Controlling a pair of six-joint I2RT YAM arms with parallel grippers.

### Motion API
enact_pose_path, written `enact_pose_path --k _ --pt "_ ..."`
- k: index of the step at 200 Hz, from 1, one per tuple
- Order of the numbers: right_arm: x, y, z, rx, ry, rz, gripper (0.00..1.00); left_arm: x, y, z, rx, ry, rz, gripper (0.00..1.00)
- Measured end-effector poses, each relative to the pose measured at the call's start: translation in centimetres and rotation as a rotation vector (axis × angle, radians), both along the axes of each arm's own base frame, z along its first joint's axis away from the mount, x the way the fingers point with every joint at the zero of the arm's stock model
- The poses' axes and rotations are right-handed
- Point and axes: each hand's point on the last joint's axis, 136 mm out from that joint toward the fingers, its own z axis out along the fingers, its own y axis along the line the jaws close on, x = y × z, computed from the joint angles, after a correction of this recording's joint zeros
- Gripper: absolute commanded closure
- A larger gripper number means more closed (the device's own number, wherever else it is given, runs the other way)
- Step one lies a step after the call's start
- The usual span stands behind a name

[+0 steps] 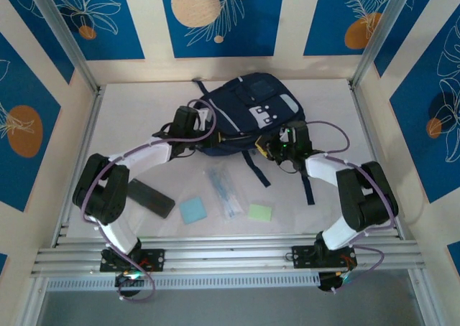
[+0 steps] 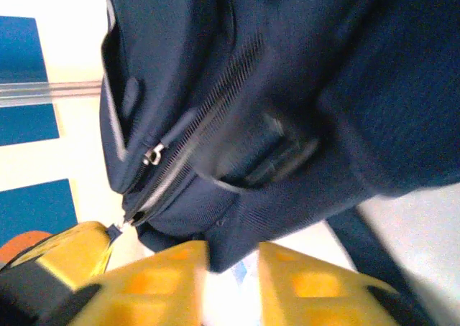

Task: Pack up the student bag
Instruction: Unzip the student bag at the center of the table.

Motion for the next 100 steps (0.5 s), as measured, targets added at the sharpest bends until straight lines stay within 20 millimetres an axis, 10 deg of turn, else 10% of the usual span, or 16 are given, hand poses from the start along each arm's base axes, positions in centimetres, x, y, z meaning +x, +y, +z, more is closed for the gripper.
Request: enact_pose_path --k 59,100 --pt "1.3 1.5 4.7 0.021 -0.078 0.022 0.45 -0.9 -1.9 1.2 0.062 -0.023 -0.038 1.00" --pt "2.1 5.3 4.0 0.051 -0.042 0.085 0.43 -2.4 -3.8 1.3 0.060 -0.020 -0.087 1.00"
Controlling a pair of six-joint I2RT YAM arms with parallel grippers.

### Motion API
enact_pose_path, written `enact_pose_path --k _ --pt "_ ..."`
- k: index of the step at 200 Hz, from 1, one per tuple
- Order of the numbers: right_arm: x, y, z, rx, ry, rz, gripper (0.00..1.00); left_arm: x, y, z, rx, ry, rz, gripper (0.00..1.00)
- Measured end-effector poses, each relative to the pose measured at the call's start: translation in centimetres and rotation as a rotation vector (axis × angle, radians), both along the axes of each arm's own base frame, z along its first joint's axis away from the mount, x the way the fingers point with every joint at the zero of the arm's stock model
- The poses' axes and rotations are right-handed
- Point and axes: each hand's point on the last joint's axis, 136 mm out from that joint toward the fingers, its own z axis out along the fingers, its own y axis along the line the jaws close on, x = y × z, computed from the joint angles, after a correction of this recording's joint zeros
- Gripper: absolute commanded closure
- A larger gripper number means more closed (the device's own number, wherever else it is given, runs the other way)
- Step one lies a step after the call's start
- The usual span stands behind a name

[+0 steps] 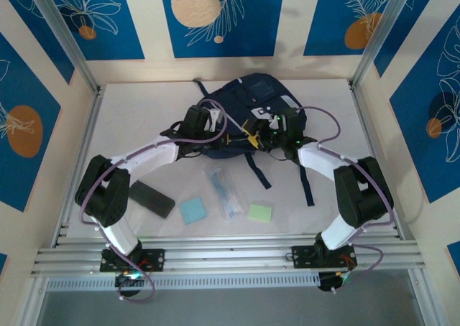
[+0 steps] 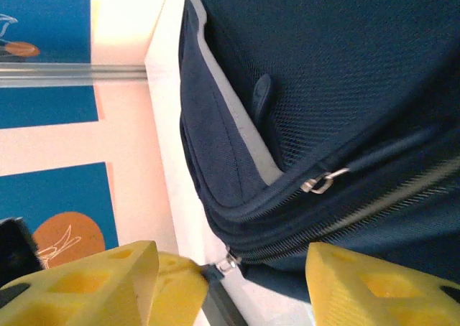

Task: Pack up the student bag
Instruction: Unzip the student bag at the center of the table.

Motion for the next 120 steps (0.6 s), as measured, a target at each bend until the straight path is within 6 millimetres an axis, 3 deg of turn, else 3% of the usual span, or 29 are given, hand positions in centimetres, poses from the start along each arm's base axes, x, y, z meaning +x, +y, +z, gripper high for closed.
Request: enact_pose_path --k 32,79,95,106,120 --pt "0.2 1.7 -2.4 0.025 0.075 0.015 0.43 -0.4 -0.1 -0.2 0.010 0.008 -0.003 1.00" --pt "0.7 2.7 -4.0 0.055 0.129 0.005 0.45 -0.4 0.3 -0.9 0.029 0.016 0.018 1.00" --pt "1.0 2.8 -4.7 0.064 0.152 -0.006 0.54 -0.5 0.5 -1.5 0.035 0.019 0.022 1.00" --pt "1.1 2.8 -5.3 0.068 0.176 -0.018 0.73 -0.6 0.7 -2.0 0.041 0.020 0.025 1.00" --pt "1.2 2.8 -6.0 0.067 0.194 -0.025 0.89 -0.7 1.0 -2.5 0.054 0.016 0.031 1.00"
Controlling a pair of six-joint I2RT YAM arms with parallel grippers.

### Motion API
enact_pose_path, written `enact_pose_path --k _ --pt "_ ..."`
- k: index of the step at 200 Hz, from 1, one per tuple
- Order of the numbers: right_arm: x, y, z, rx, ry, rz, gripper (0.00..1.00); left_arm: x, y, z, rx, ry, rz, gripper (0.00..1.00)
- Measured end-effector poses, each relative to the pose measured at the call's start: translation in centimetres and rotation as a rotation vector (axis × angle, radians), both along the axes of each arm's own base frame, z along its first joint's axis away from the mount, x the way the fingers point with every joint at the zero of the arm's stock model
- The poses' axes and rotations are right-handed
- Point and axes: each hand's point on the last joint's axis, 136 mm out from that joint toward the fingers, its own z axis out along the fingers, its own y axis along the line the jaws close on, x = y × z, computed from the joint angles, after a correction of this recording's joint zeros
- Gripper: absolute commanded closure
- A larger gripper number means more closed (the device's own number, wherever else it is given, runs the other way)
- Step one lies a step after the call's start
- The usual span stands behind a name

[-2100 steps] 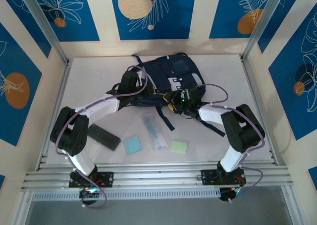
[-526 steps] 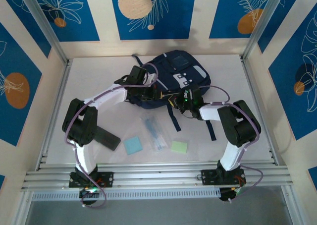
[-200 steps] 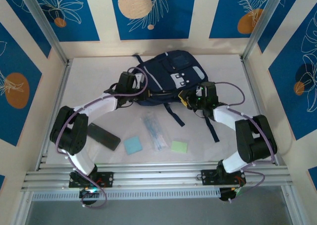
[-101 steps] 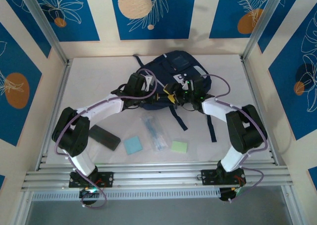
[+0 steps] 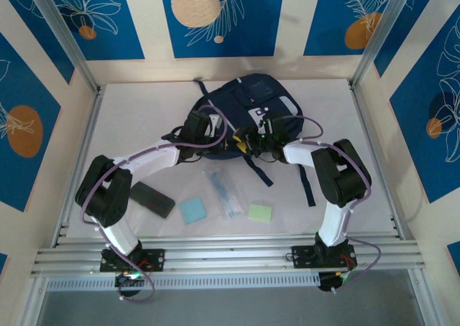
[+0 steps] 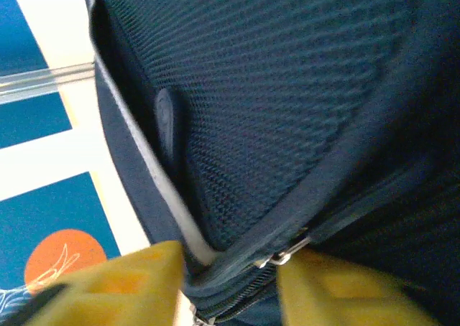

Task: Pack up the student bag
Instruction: Unzip the student bag at the center of the table.

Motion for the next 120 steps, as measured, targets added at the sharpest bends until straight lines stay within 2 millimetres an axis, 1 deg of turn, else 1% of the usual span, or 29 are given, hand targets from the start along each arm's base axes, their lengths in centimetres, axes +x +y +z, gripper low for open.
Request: enact_pose_path --k 2,11,37,57,84,104,120 --pt "0.0 0.0 -0.1 -0.001 0.001 0.000 0.92 0.0 0.0 -0.1 0.002 -0.002 -0.001 1.00" --pt "0.1 0.0 -0.1 0.004 0.000 -0.004 1.00 -0.1 0.2 -0.4 0.017 -0.012 -0.011 1.00" --pt "0.4 -0.2 0.1 0.014 0.001 -0.012 1.00 -0.2 0.5 -1.0 0.068 -0.059 -0.060 1.00" --pt "0.3 -0.5 0.1 0.015 -0.003 -0.018 1.00 0.0 0.5 -0.9 0.105 -0.114 -0.108 1.00" --pt "0.2 -1.4 0.8 0.020 -0.023 -0.033 1.00 0.7 1.0 -0.7 0.135 -0.165 -0.143 1.00" --pt "0.3 -1.9 1.4 0.020 -0.040 -0.039 1.00 1.4 1.8 -0.7 0.153 -0.188 -0.149 1.00" --pt "0.3 -2.2 1.9 0.018 -0.054 -0.044 1.00 2.2 2.9 -0.8 0.163 -0.196 -0.133 1.00"
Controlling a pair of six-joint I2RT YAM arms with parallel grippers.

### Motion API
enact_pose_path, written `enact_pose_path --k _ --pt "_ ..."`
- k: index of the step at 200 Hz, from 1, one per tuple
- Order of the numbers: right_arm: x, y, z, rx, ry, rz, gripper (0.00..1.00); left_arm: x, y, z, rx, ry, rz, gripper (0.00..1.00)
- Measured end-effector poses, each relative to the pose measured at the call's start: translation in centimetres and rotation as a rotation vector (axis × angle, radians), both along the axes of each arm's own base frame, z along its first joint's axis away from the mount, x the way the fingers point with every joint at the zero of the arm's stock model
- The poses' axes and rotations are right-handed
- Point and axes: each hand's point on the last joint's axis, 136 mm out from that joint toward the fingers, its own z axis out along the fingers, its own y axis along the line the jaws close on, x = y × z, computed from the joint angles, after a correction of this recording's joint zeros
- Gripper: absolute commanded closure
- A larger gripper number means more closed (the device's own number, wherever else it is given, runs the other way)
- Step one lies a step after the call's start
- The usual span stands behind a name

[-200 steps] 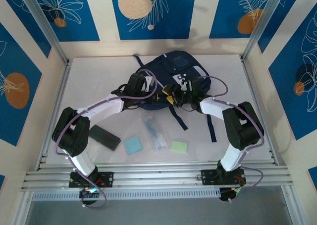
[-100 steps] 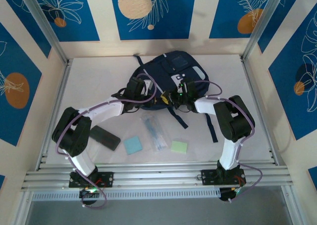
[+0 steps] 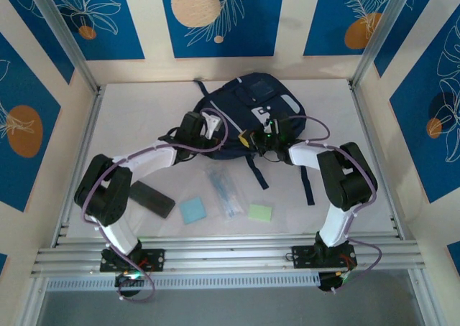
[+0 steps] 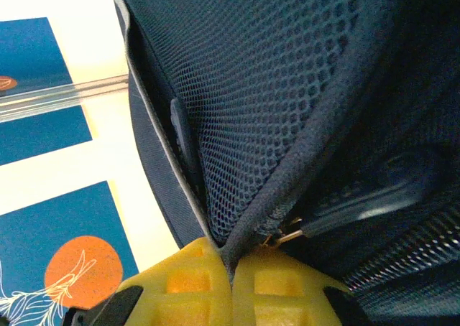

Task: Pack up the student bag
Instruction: Unzip the student bag at the center of the table.

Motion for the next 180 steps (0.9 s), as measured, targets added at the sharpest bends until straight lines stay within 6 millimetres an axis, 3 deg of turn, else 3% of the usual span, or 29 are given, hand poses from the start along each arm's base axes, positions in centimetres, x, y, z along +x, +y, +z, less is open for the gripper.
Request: enact_pose_path --k 56,104,138,180 --pt "-0.1 -1.3 1.6 -0.014 -0.028 -0.007 1.00 2.9 3.6 0.0 0.034 -0.044 0.088 1.00" --pt "-0.5 -3.2 3.2 -0.048 -0.071 0.005 1.00 6.5 6.2 1.8 0.024 -0.084 0.168 1.00" --pt "-0.2 -6.4 3.3 -0.074 -0.084 0.018 1.00 5.7 4.2 2.6 -0.046 -0.048 0.113 1.00" --pt "0.8 -10.5 4.3 -0.161 -0.106 0.042 1.00 0.9 -1.6 2.5 -0.090 0.010 -0.013 1.00"
